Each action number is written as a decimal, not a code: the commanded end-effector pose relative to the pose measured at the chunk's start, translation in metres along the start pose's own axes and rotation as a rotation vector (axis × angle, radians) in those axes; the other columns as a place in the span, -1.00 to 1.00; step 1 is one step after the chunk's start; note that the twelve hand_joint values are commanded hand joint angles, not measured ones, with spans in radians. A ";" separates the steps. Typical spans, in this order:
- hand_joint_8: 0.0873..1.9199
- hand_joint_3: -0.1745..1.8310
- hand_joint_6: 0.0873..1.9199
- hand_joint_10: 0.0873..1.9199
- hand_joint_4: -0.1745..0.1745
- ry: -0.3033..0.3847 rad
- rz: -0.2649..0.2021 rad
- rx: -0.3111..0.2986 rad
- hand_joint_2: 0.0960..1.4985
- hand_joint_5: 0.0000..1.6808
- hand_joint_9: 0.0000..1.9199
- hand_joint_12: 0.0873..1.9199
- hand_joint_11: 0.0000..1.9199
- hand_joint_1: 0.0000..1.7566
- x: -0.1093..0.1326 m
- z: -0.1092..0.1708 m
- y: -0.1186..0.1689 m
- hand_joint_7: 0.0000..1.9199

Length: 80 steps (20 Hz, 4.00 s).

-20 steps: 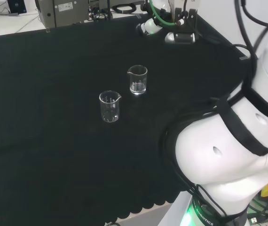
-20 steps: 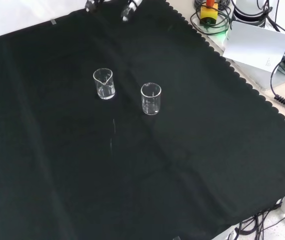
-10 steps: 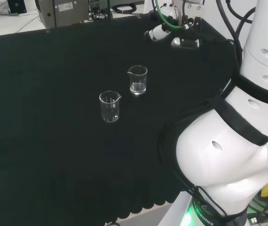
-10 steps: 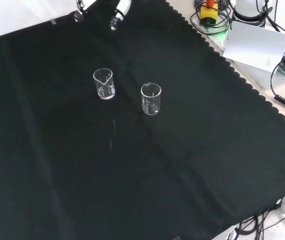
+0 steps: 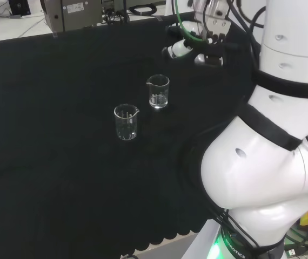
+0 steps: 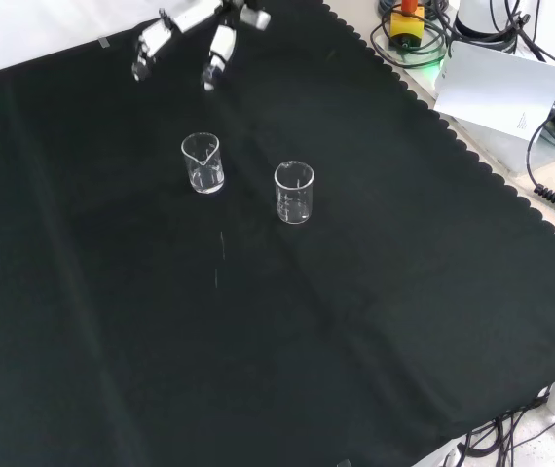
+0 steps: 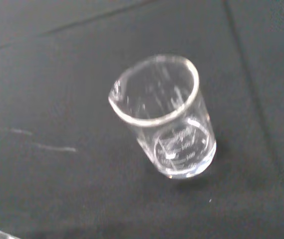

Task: Pick up the beaker on the right.

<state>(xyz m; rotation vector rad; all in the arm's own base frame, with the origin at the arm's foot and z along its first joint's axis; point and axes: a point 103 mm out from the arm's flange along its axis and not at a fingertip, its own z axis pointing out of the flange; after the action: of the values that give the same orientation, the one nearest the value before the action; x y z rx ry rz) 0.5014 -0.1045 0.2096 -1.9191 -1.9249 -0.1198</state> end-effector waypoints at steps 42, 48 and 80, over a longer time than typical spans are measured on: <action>-0.57 -1.00 -1.00 -0.48 0.19 0.275 -0.246 0.045 0.22 -0.77 -0.83 0.17 -1.00 0.02 -0.034 0.119 0.034 -0.89; -0.49 -1.00 -1.00 -0.49 0.17 0.305 -0.256 0.035 0.23 -0.65 -0.69 0.23 -1.00 0.03 -0.032 0.129 0.037 -0.74; -0.40 -1.00 -1.00 -0.51 0.15 0.440 -0.300 0.015 0.21 -0.55 -0.63 0.27 -1.00 0.06 -0.030 0.148 0.050 -0.70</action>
<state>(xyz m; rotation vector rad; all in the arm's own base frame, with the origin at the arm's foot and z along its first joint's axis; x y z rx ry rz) 0.5149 -0.0809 0.0537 -1.4439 -1.8772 -0.5469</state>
